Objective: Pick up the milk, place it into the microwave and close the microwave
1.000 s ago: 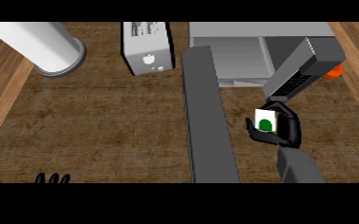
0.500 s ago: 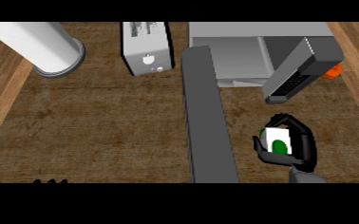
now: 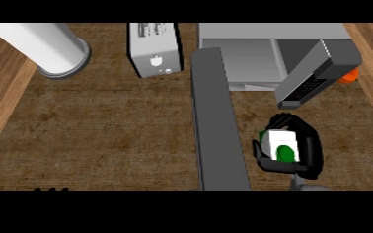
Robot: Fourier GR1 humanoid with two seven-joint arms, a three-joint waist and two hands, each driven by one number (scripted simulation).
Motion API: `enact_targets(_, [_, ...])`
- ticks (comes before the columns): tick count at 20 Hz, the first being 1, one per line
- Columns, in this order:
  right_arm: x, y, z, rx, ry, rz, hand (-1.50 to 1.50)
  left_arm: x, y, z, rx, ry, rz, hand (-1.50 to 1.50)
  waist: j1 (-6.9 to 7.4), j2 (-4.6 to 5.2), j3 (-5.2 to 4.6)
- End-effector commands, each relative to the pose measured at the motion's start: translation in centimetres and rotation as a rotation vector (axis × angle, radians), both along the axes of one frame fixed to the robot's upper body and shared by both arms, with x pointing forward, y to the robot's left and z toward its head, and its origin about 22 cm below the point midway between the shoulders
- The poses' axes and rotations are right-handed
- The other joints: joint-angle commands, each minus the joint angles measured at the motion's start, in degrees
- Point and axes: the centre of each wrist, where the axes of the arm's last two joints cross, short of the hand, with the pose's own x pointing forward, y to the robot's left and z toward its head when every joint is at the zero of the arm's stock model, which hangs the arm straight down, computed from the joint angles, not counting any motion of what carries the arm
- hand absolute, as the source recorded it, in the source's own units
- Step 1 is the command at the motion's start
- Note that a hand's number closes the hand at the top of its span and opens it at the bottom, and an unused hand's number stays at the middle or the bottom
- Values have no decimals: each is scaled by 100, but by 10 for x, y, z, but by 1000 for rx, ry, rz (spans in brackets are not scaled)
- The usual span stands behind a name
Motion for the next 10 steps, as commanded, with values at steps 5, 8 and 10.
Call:
enact_targets(5, [50,43,9,-78,19,-25,150,0,1,17,-4,-7,5,-150,80,20,6])
enact_targets(8, [68,46,15,-104,41,-31,150,-1,8,-9,11,6,24,-150,73,20,4])
enact_targets(10, [68,54,-2,-145,60,-59,150,15,15,6,3,8,28,-150,63,30,6])
